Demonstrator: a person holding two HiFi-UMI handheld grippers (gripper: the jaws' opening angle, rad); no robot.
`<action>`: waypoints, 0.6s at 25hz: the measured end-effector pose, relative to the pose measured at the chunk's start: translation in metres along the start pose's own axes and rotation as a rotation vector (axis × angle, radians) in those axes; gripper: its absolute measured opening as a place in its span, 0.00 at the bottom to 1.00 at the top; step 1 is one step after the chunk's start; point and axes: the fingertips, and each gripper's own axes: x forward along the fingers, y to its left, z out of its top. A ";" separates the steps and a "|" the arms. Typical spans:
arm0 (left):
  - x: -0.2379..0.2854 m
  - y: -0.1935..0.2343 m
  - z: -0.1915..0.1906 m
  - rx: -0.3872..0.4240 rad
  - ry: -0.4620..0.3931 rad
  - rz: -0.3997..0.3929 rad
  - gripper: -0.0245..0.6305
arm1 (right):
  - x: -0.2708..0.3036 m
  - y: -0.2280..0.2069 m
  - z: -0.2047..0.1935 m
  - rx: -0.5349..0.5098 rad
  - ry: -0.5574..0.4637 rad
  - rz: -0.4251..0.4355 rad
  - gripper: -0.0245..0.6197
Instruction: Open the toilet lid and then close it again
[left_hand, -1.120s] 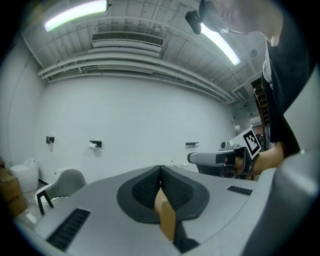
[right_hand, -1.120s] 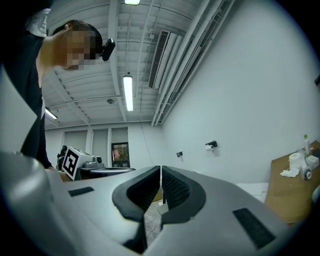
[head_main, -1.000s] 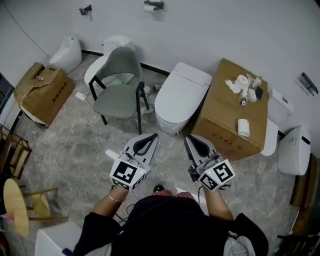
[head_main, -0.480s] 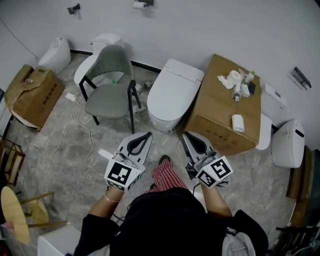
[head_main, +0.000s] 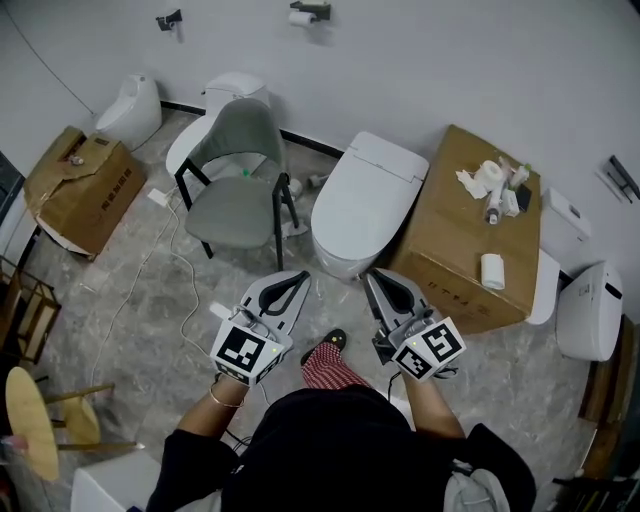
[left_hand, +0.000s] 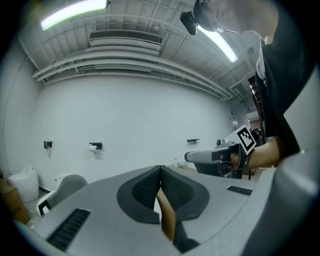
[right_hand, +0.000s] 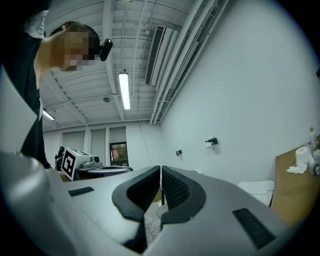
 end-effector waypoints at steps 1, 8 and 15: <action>0.005 0.003 -0.001 0.011 0.004 -0.007 0.04 | 0.003 -0.002 -0.001 0.002 -0.003 0.000 0.07; 0.051 0.025 0.004 -0.018 -0.006 -0.067 0.04 | 0.020 -0.046 0.005 -0.001 -0.010 -0.057 0.07; 0.095 0.053 0.003 -0.045 0.002 -0.106 0.04 | 0.043 -0.087 0.016 -0.009 -0.026 -0.101 0.07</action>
